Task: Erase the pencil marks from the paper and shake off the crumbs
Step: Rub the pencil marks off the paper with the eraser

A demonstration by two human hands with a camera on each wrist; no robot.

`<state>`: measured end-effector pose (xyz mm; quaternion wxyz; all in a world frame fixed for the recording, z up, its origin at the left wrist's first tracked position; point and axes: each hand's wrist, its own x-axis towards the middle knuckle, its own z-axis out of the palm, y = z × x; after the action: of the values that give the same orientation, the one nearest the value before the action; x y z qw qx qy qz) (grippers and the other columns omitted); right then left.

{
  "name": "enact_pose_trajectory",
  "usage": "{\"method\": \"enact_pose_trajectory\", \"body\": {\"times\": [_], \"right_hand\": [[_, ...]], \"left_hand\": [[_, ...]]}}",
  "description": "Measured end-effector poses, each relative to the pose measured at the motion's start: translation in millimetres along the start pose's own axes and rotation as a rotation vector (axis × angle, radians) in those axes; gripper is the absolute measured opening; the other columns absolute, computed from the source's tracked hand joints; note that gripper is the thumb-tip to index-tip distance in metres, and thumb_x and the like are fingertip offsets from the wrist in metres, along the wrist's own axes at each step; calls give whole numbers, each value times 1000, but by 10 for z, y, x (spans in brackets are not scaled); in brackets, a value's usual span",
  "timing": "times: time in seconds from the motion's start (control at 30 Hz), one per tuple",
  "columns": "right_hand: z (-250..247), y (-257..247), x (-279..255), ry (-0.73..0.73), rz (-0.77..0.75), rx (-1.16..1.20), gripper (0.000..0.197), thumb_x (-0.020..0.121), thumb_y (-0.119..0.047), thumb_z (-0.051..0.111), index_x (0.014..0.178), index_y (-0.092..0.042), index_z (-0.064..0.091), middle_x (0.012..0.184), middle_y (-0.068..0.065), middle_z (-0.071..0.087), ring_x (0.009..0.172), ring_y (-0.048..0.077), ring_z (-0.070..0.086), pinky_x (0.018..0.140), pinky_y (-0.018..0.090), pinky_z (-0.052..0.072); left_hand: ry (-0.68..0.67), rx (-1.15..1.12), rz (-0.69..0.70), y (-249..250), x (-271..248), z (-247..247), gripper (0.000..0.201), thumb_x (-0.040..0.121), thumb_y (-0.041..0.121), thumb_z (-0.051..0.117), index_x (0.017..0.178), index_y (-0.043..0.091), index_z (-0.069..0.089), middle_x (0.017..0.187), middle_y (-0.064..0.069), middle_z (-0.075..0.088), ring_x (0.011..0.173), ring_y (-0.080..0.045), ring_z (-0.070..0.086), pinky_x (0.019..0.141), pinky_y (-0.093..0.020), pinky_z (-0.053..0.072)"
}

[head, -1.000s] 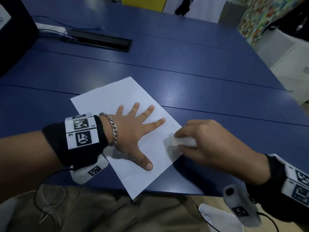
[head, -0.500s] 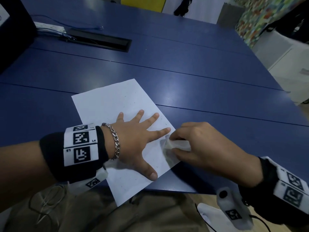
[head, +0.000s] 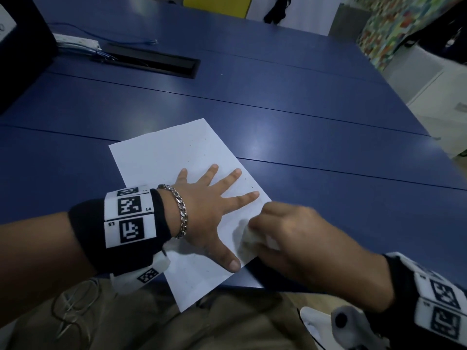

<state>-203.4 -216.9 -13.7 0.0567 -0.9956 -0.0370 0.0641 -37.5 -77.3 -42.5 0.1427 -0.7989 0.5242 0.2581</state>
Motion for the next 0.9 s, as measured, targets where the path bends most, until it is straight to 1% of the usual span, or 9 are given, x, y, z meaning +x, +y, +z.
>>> {"method": "enact_pose_trajectory", "body": {"times": [0.1, 0.23, 0.37, 0.47, 0.53, 0.67, 0.73, 0.8, 0.9], "right_hand": [[-33, 97, 59, -49, 59, 94, 39, 91, -55, 43, 101, -29, 70, 91, -10, 58, 79, 12, 58, 71, 31, 53], [-29, 288, 104, 25, 141, 109, 31, 93, -53, 56, 108, -31, 70, 92, -11, 59, 85, 12, 60, 77, 30, 52], [8, 276, -27, 56, 191, 146, 33, 91, -56, 52, 108, -33, 69, 96, -16, 63, 87, 8, 61, 76, 23, 48], [36, 295, -90, 50, 230, 192, 43, 86, -65, 43, 104, -34, 67, 96, -18, 63, 87, 6, 61, 77, 22, 50], [39, 272, -123, 17, 206, 214, 38, 86, -63, 49, 106, -36, 66, 98, -20, 63, 90, 3, 60, 78, 20, 49], [-28, 298, -90, -13, 182, 205, 26, 88, -50, 64, 110, -36, 68, 101, -19, 66, 92, 4, 62, 81, 22, 52], [-81, 345, -22, 34, 213, 205, 26, 86, -51, 65, 107, -36, 70, 97, -17, 66, 89, 4, 63, 80, 26, 53], [-122, 383, 60, 91, 245, 213, 24, 84, -50, 66, 103, -35, 71, 92, -16, 65, 86, 4, 62, 78, 28, 54], [-148, 407, 179, 86, 247, 164, 24, 88, -50, 67, 104, -32, 70, 95, -14, 65, 89, 7, 62, 80, 30, 52]], "left_hand": [[3, 4, -3, 4, -6, -9, 135, 55, 103, 58, 144, 65, -35, 161, 11, -47, 154, -35, -34, 118, -78, -2], [0, -9, -6, 5, -21, -27, 136, 55, 103, 58, 145, 62, -36, 161, 11, -47, 155, -34, -33, 119, -77, -3], [17, -38, -20, -24, -20, -61, 155, 51, 103, 62, 154, 42, -37, 165, 16, -39, 158, -28, -27, 122, -73, 1], [34, -62, -16, -61, -32, -113, 149, 56, 103, 56, 162, 36, -24, 170, 12, -30, 160, -28, -20, 128, -61, 2], [71, -63, -22, -83, -18, -94, 144, 60, 102, 55, 165, 34, -17, 172, 8, -25, 161, -31, -16, 129, -56, 3], [127, -80, -23, -68, 14, -8, 139, 66, 100, 53, 166, 30, -14, 172, 5, -27, 160, -32, -19, 129, -56, -1], [165, -66, -17, -38, 43, -2, 137, 67, 100, 52, 166, 31, -14, 171, 5, -31, 159, -33, -21, 129, -58, -1], [179, -92, -4, -24, 83, -9, 137, 65, 100, 55, 162, 40, -21, 169, 8, -34, 159, -33, -22, 128, -62, 0], [132, -118, 0, -9, 127, -22, 135, 64, 100, 56, 159, 48, -24, 168, 12, -35, 159, -32, -23, 126, -67, -1]]}}
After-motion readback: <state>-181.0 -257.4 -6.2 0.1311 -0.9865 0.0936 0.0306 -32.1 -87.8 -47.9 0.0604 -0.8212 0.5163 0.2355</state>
